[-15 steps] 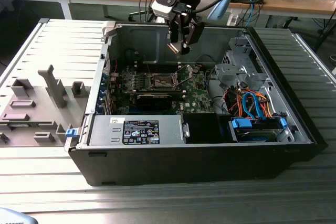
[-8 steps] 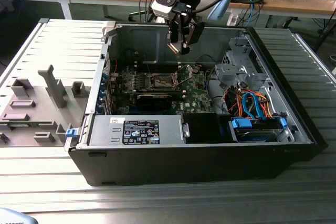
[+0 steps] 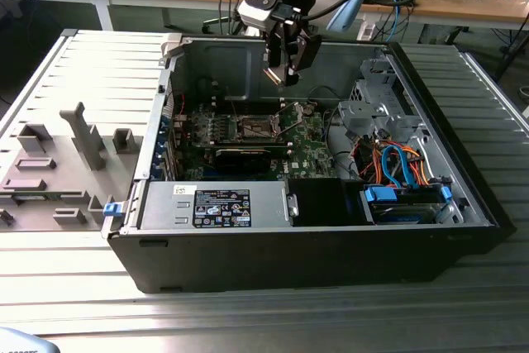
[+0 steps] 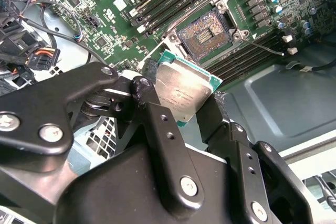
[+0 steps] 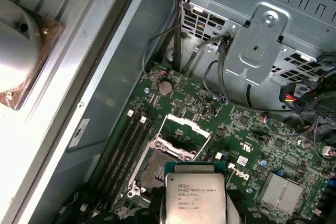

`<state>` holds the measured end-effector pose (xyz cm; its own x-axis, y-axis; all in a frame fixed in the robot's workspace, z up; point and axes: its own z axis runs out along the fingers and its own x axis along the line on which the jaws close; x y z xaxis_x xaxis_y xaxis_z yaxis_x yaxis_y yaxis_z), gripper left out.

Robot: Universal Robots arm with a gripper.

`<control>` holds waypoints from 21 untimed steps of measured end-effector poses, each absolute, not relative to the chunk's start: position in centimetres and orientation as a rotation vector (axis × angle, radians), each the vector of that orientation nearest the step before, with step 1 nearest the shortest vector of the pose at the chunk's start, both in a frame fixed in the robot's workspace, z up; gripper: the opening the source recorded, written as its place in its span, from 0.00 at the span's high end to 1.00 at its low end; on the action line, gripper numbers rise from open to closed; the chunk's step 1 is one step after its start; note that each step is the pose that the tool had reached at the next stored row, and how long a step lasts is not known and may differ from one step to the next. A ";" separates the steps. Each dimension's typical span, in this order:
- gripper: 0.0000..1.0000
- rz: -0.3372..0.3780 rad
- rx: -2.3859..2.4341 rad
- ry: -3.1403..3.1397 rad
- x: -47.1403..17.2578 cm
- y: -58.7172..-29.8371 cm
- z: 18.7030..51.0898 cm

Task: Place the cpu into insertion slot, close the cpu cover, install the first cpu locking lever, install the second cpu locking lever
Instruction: 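Place the cpu into insertion slot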

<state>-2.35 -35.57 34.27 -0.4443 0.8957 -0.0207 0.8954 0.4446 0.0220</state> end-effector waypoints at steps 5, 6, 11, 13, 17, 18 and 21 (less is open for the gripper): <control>0.45 0.012 1.644 2.643 -2.4 -35.6 34.3; 0.45 0.012 1.645 2.642 -2.4 -35.6 34.3; 0.45 0.012 1.648 2.640 -2.4 -35.6 34.3; 0.45 0.012 1.649 2.640 -2.4 -35.6 34.3; 0.45 0.012 1.652 2.638 -2.4 -35.6 34.3; 0.45 0.012 1.653 2.637 -2.4 -35.6 34.3; 0.45 0.012 1.655 2.636 -2.4 -35.6 34.3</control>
<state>-2.35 -35.57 34.27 -0.4345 0.9004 -0.0208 0.9002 0.4349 0.0220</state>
